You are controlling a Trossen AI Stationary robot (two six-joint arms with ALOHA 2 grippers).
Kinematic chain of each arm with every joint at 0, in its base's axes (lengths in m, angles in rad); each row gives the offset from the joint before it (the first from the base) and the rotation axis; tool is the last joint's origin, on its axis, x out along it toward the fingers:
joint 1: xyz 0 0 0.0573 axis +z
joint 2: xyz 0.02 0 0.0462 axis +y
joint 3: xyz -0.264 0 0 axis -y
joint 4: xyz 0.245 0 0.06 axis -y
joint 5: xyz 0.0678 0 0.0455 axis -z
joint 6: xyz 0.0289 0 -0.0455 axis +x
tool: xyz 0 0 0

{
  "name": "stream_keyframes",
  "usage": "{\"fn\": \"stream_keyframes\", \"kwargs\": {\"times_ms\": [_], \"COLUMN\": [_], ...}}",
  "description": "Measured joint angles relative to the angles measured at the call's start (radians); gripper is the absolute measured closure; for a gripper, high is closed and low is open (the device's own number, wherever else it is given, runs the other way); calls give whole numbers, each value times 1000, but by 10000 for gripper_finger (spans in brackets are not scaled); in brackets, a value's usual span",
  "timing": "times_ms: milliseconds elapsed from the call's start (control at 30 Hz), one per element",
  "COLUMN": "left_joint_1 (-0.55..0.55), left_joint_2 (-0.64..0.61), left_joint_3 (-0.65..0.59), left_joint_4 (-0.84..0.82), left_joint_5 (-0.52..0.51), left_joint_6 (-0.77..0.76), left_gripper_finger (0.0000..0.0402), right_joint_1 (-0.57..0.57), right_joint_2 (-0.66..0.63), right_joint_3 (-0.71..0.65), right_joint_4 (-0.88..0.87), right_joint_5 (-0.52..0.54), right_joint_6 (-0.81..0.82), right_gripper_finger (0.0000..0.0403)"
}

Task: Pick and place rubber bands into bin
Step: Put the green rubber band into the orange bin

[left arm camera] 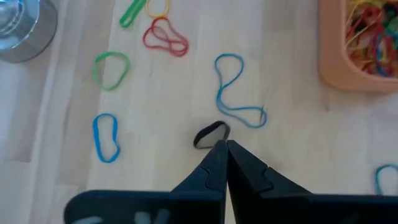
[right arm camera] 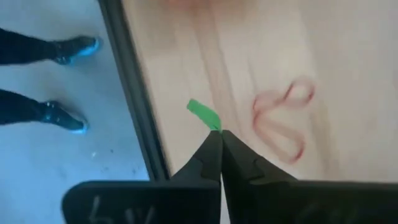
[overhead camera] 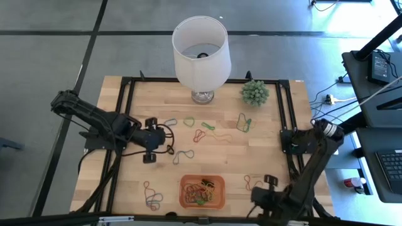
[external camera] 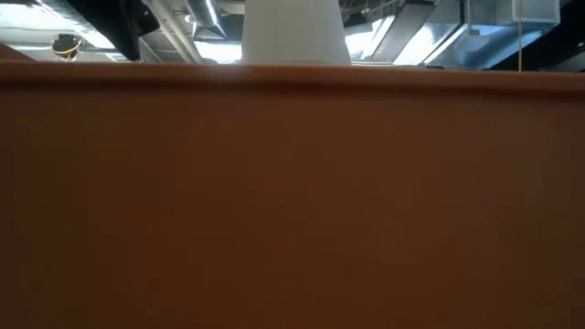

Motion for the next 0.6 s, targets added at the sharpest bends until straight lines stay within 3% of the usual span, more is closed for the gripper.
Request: {"fn": "stream_keyframes", "kwargs": {"times_ms": [167, 367, 600], "left_joint_1": [38, 98, 171], "left_joint_2": [0, -49, -164], "left_joint_3": [-10, -102, -225], "left_joint_4": [-41, -17, -10], "left_joint_5": [39, 96, 165], "left_joint_6": [60, 165, 219], "left_gripper_finger": [400, 400, 400], "right_joint_1": [-153, -306, -385], "right_joint_2": [40, 187, 399], "right_joint_3": [127, 320, 520], "right_joint_4": [-8, 3, 2], "right_joint_5": [12, 8, -121], "right_joint_6": [-223, -468, -593], "right_gripper_finger": [402, 403, 403]}}
